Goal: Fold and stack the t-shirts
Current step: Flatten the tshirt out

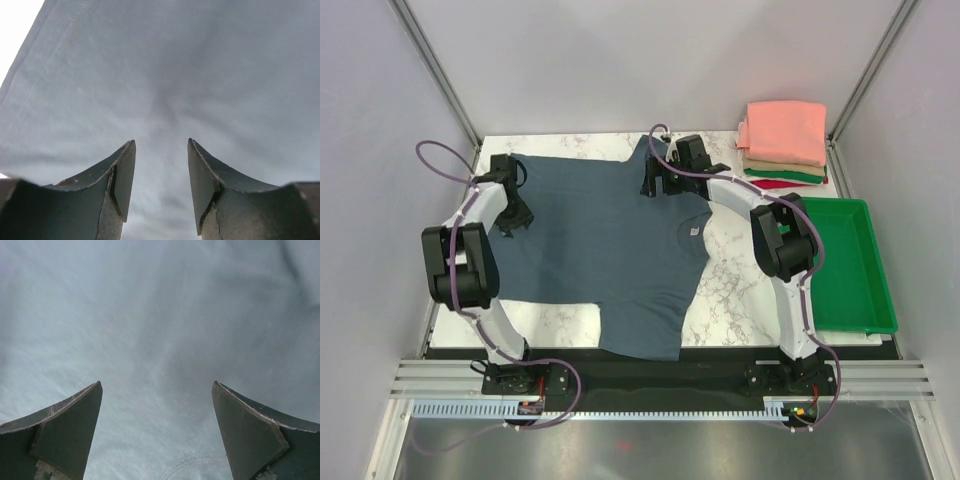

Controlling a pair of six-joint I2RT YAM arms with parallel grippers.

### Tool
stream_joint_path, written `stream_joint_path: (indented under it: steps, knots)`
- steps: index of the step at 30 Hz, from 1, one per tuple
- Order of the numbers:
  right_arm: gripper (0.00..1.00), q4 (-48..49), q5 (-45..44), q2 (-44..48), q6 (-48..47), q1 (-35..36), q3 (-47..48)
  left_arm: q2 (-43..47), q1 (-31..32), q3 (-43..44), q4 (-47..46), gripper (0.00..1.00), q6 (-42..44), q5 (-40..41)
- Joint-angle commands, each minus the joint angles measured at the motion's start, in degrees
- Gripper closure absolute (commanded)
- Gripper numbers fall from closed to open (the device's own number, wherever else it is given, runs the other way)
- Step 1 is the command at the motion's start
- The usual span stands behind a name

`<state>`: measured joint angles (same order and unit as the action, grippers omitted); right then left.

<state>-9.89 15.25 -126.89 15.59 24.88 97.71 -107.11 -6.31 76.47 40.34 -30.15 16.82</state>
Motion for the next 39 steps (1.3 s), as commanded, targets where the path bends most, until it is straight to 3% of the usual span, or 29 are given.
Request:
stream_joint_path:
  steps: [1, 3, 4, 5, 6, 10, 14, 17, 22, 34, 39]
  knots:
    - [0.02, -0.83, 0.32, 1.12, -1.35, -0.80, 4.50, 11.64, 2.35, 2.45, 3.51, 0.46, 1.57, -5.63]
    - [0.02, -1.44, -0.91, 0.77, -1.88, -1.24, 5.82, 15.94, 3.83, 5.17, 5.27, 0.42, 4.99, -8.63]
    - [0.02, -1.71, -2.31, 0.51, -2.23, -1.59, 6.61, 17.01, 4.80, 5.79, 5.89, 0.33, 6.67, -10.73]
    - [0.02, -2.41, -3.72, -0.19, -2.67, -1.68, 8.01, 17.89, 5.68, 6.15, 6.33, 0.30, 8.69, -11.36]
    - [0.02, -2.59, -6.69, -0.63, -2.94, -1.94, 8.89, 18.34, 9.43, 7.02, 8.42, 0.30, 13.32, -11.20]
    - [0.02, -3.99, -11.81, -4.50, -4.43, -2.30, 16.25, 20.44, 15.79, 3.44, 9.24, 0.30, 14.60, 4.68]
    - [0.05, -6.55, -18.31, -10.38, -7.06, -2.21, 23.29, 21.07, 16.85, -1.06, 6.15, 0.34, 15.56, 6.20]
    - [0.14, -6.81, -24.02, -12.76, -10.14, -2.21, 26.56, 22.47, 18.51, -1.67, 5.98, 0.37, 14.86, 10.86]
    - [0.34, -6.63, -27.02, -15.05, -12.60, -2.47, 27.53, 22.47, 18.70, -1.85, 5.98, 0.37, 15.03, 10.52]
    - [0.44, -5.58, -27.81, -21.03, -13.05, -3.09, 32.54, 21.68, 19.14, -2.20, 6.07, 0.39, 15.30, 9.28]
    - [0.64, -4.62, -27.81, -21.30, -13.05, -3.18, 32.28, 21.50, 19.14, -2.20, 6.16, 0.39, 15.47, 9.37]
